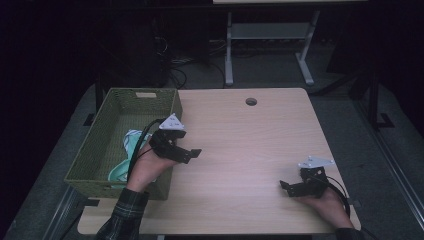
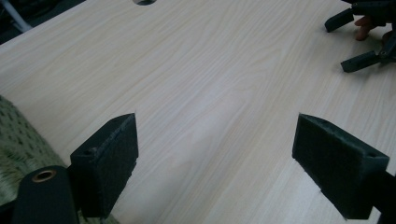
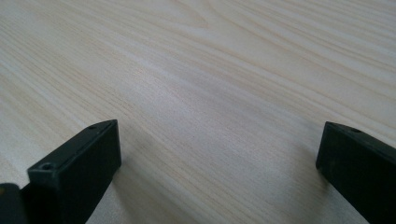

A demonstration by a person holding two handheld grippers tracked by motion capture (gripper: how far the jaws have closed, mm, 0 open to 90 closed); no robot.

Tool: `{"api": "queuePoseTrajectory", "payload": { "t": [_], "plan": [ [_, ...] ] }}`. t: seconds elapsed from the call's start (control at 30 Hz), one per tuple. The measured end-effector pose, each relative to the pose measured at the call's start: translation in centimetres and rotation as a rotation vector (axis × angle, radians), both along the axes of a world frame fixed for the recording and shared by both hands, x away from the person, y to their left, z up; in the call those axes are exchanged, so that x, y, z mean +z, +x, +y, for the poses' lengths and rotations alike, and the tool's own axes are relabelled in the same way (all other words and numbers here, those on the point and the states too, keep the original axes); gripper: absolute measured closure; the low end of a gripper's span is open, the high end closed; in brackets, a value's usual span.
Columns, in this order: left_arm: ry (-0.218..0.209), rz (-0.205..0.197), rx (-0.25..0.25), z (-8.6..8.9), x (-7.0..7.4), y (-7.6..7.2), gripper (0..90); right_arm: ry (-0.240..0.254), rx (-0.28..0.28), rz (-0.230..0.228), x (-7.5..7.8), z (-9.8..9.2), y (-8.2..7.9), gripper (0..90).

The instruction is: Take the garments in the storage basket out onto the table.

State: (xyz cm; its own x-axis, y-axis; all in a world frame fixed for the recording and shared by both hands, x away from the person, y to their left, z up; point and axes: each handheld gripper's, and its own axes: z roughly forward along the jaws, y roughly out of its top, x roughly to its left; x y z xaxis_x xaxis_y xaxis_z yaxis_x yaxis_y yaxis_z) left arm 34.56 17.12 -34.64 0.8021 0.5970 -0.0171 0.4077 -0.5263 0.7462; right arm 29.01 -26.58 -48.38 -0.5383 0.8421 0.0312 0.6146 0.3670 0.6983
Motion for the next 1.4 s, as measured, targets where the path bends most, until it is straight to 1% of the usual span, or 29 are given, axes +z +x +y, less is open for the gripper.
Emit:
{"api": "queuePoseTrajectory", "payload": {
  "t": [0.1,0.33,0.5,0.57,0.67,0.9,0.97,1.1,1.2,1.23,1.4],
  "plan": [
    [-0.007,0.001,0.017,0.5,0.2,0.0,13.9,0.000,0.000,0.000,0.0,0.0,0.0,0.0],
    [0.000,0.003,0.033,1.3,0.2,0.1,14.1,0.000,0.000,0.000,0.0,0.0,0.0,0.0],
    [-0.011,0.001,0.045,2.1,0.4,0.2,14.2,0.000,0.000,0.001,0.0,0.0,0.0,0.0],
    [-0.003,0.000,0.044,2.3,0.4,0.2,14.2,0.000,0.000,0.000,0.0,0.0,0.0,0.0],
    [-0.011,-0.003,0.061,2.9,0.6,0.2,14.3,0.000,0.000,0.000,0.0,0.0,0.0,0.0],
    [0.000,-0.008,0.085,3.9,0.7,0.3,14.5,0.000,0.000,0.001,0.0,0.0,0.0,0.0],
    [-0.009,-0.008,0.093,4.1,0.7,0.3,14.6,0.000,0.000,0.001,0.0,0.0,0.0,0.0],
    [-0.006,-0.009,0.099,4.6,0.8,0.4,16.1,0.000,0.000,0.001,0.0,0.0,0.0,0.0],
    [0.001,-0.017,0.114,5.1,0.8,0.5,16.1,0.000,0.000,0.001,0.0,0.0,0.0,0.0],
    [-0.005,-0.012,0.122,5.2,0.7,0.4,16.2,0.000,0.000,0.001,0.0,0.0,0.0,0.0],
    [0.011,-0.018,0.147,6.3,0.6,0.7,16.2,0.000,0.000,0.001,0.0,0.0,0.0,0.0]
  ]
}}
